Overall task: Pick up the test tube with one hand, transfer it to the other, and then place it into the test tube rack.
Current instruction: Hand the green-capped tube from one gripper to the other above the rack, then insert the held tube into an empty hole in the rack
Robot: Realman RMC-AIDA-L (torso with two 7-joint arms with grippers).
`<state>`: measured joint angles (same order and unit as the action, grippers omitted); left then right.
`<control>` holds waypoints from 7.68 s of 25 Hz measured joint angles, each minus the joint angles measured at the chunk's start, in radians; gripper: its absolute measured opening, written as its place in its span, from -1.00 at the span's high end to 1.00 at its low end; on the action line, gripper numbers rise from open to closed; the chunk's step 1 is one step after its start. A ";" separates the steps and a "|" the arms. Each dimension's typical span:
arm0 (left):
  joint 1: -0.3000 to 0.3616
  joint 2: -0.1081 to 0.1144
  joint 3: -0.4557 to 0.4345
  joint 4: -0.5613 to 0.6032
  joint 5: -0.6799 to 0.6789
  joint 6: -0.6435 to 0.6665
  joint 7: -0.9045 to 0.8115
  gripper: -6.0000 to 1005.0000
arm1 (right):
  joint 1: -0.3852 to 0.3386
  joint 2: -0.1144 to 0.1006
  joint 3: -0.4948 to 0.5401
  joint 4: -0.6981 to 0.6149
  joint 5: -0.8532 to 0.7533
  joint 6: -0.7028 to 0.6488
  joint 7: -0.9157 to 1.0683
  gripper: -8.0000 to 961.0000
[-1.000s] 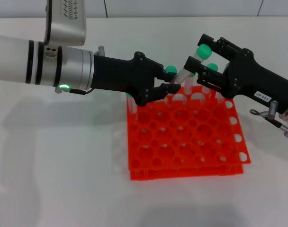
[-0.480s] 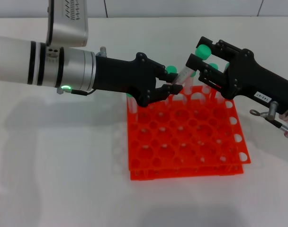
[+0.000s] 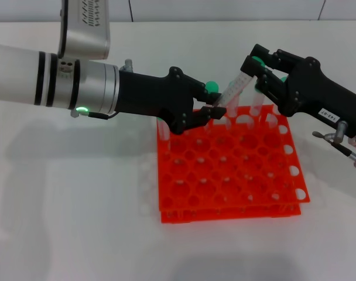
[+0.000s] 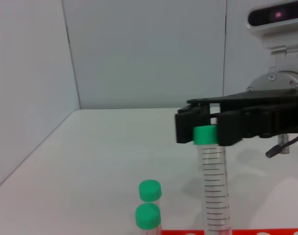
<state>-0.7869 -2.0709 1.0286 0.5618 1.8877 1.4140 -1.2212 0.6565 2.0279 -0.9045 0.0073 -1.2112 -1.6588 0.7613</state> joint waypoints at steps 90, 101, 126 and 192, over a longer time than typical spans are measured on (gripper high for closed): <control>0.843 -0.015 -0.022 0.830 -0.046 0.168 -0.431 -0.74 | -0.038 -0.018 -0.245 -0.629 -0.125 0.104 0.501 0.46; 0.845 -0.015 -0.033 0.795 -0.063 0.149 -0.411 -0.74 | 0.038 -0.014 -0.316 -0.629 -0.132 0.190 0.522 0.46; 0.826 -0.014 -0.031 0.780 -0.072 0.121 -0.407 -0.74 | 0.069 0.001 -0.407 -0.617 -0.116 0.313 0.512 0.46; 0.788 -0.012 -0.021 0.750 -0.064 0.132 -0.395 -0.74 | 0.047 0.000 -0.450 -0.553 -0.096 0.378 0.431 0.46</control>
<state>0.0015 -2.0831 1.0079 1.3115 1.8239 1.5463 -1.6157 0.7030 2.0278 -1.3541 -0.5459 -1.3074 -1.2806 1.1926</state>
